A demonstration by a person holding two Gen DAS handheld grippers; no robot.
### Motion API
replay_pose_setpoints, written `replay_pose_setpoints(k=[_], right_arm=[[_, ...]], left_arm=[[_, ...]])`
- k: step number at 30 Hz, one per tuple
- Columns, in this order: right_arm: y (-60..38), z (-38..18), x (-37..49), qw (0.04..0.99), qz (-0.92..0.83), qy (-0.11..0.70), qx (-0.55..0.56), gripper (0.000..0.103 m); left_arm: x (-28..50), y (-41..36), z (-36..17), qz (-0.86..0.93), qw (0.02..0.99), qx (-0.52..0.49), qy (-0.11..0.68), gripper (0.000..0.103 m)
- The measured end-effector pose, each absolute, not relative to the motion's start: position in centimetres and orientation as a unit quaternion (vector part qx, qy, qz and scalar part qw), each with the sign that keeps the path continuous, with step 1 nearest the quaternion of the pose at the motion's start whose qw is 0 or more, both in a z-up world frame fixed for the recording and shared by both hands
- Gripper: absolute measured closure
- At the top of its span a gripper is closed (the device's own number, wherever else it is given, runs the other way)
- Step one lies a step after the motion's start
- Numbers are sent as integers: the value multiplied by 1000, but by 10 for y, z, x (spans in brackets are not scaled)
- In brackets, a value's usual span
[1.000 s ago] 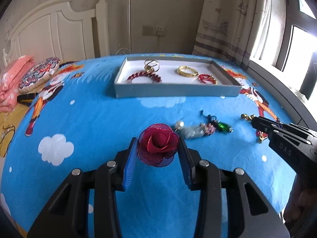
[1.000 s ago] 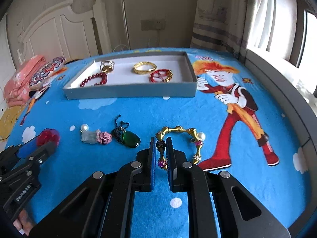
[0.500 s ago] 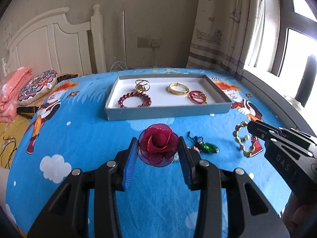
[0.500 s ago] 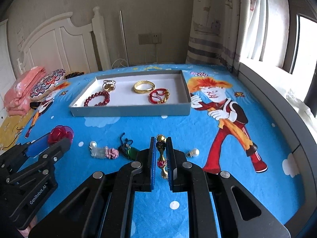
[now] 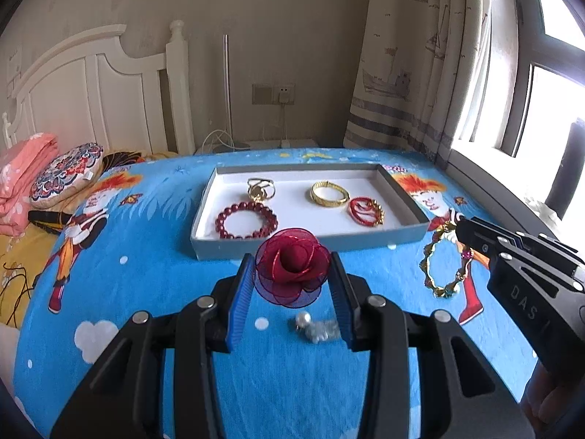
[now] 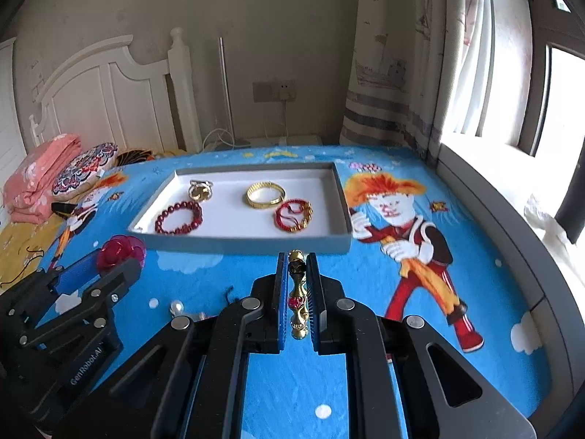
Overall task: Organize jewelry
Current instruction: 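Carry the rose and bamboo bracelet into the white tray and open both tools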
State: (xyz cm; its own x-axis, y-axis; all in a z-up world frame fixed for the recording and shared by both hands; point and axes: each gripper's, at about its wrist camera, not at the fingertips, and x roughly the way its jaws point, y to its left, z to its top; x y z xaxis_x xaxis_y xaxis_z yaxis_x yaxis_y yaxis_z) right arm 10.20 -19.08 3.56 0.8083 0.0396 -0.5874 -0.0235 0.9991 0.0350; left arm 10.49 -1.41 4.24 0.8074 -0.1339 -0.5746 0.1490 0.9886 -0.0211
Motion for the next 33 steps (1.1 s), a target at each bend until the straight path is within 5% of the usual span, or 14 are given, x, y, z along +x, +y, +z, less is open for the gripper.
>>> replay_pose_setpoints(k=[33], right_arm=[[-172, 68, 191, 962, 9, 272, 11, 91]], left_arm=[[213, -2, 67, -55, 957, 20, 284, 64]])
